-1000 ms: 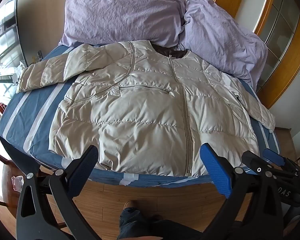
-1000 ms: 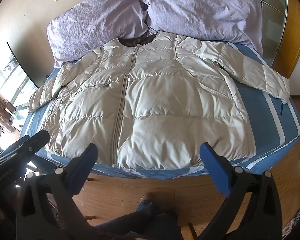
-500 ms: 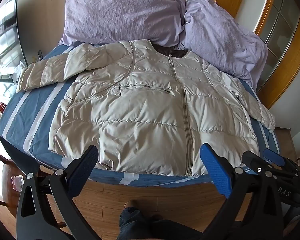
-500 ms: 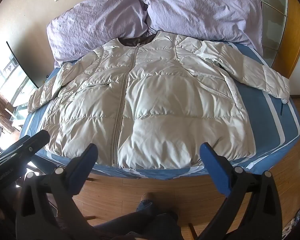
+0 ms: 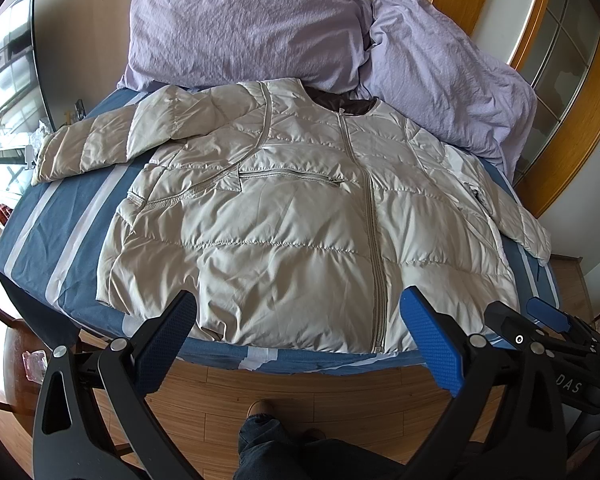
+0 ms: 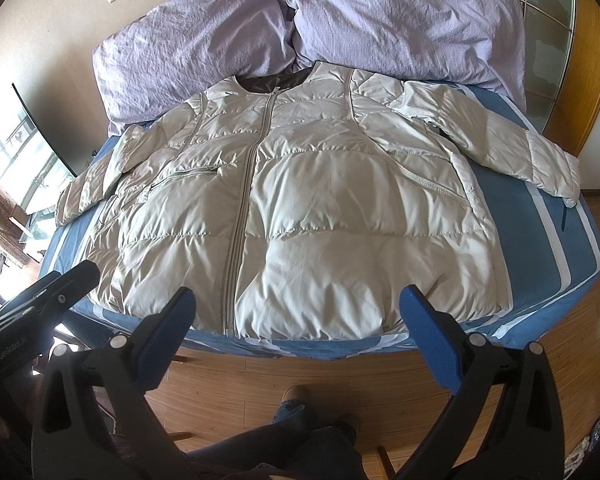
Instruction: Fold large clothes
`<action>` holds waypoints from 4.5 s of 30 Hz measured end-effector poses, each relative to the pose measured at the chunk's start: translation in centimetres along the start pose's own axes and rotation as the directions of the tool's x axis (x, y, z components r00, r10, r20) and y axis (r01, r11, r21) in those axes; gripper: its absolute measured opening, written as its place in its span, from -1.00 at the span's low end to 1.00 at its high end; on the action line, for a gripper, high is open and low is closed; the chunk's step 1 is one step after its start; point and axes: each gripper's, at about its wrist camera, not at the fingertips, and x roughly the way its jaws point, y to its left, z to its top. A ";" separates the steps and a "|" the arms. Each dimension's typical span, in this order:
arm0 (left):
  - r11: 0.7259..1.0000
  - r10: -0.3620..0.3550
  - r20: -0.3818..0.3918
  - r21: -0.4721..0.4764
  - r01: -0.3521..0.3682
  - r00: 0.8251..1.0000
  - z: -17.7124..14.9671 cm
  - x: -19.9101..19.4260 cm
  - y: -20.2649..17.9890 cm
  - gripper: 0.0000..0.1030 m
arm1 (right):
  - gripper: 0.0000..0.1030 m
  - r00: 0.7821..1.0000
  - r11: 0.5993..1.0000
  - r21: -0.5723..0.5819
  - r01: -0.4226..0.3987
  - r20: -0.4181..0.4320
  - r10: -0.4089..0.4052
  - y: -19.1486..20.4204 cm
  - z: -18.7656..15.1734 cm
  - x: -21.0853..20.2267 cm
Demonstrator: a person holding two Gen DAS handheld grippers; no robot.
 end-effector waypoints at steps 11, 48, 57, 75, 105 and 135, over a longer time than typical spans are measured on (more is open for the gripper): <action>1.000 0.000 -0.001 -0.001 0.000 1.000 0.0 0.0 0.0 0.97 | 0.96 1.000 1.000 0.000 0.000 0.000 0.000 0.0 0.0 0.0; 1.000 -0.002 -0.004 -0.003 0.002 1.000 0.0 0.0 0.0 0.97 | 0.96 1.000 1.000 0.000 0.001 -0.003 -0.001 0.1 0.0 0.2; 1.000 -0.003 -0.005 -0.004 0.003 1.000 0.0 0.0 0.0 0.97 | 0.96 1.000 1.000 0.001 0.000 -0.003 0.000 0.2 0.2 0.4; 1.000 0.015 -0.040 -0.008 -0.016 0.999 1.2 1.9 0.1 0.97 | 0.96 1.000 0.996 0.086 0.005 -0.003 -0.005 -2.4 2.0 2.1; 0.996 0.039 -0.144 0.086 -0.026 0.989 7.1 10.9 -0.4 0.97 | 0.96 0.889 0.740 0.511 0.437 -0.120 -0.442 -29.1 11.2 6.8; 0.996 0.089 -0.180 0.043 -0.083 0.980 8.3 14.6 0.2 0.97 | -0.64 0.886 0.714 0.569 0.408 -0.058 -0.461 -35.6 15.1 7.3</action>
